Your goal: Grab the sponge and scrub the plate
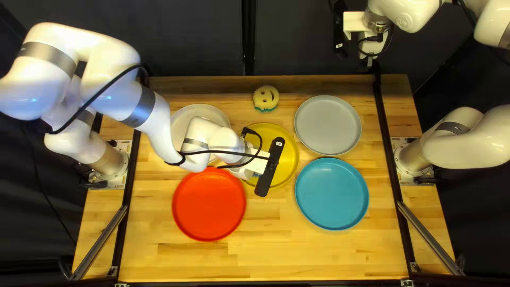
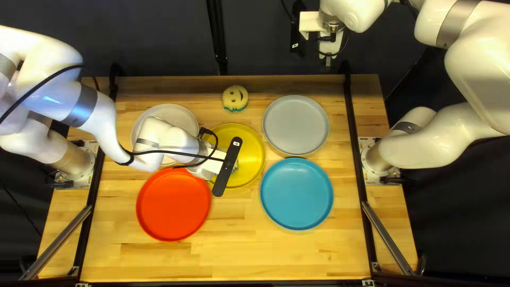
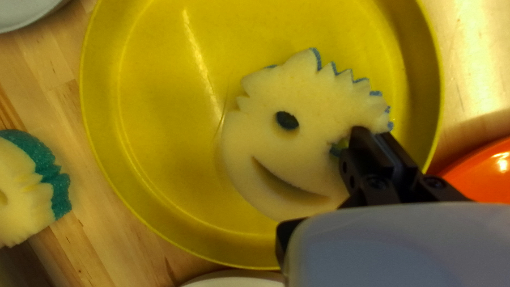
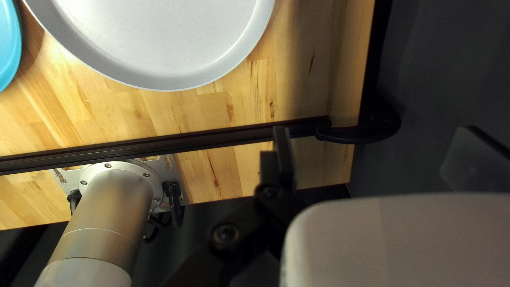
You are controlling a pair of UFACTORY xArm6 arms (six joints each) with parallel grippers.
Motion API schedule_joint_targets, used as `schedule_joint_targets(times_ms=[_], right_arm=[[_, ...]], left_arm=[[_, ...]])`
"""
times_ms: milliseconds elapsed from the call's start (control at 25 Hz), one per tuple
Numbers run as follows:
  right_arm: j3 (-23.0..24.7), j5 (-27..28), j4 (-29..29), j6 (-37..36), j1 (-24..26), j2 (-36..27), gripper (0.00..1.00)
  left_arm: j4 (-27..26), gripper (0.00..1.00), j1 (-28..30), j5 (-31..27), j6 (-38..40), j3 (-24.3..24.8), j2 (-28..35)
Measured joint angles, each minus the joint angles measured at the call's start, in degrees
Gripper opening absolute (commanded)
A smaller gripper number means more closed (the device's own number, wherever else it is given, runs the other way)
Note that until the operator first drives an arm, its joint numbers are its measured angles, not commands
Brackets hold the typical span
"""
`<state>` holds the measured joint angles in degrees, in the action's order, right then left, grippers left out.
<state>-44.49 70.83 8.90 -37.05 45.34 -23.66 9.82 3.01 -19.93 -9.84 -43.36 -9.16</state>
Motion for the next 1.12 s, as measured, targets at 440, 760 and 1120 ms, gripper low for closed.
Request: schedule_joint_targets(times_ms=[440,760,1120], right_arm=[[0.00,0.00,0.00,0.00,0.00,0.00,1.00],[0.00,0.00,0.00,0.00,0.00,0.00,1.00],[0.00,0.00,0.00,0.00,0.00,0.00,1.00]], left_arm=[[-2.58,0.00,-2.18,2.18,-3.50,-0.34,-2.92],[-0.58,0.00,2.21,1.90,1.24,-2.17,-4.07],[-1.51,0.00,2.16,1.76,-0.10,-1.68,-3.69]])
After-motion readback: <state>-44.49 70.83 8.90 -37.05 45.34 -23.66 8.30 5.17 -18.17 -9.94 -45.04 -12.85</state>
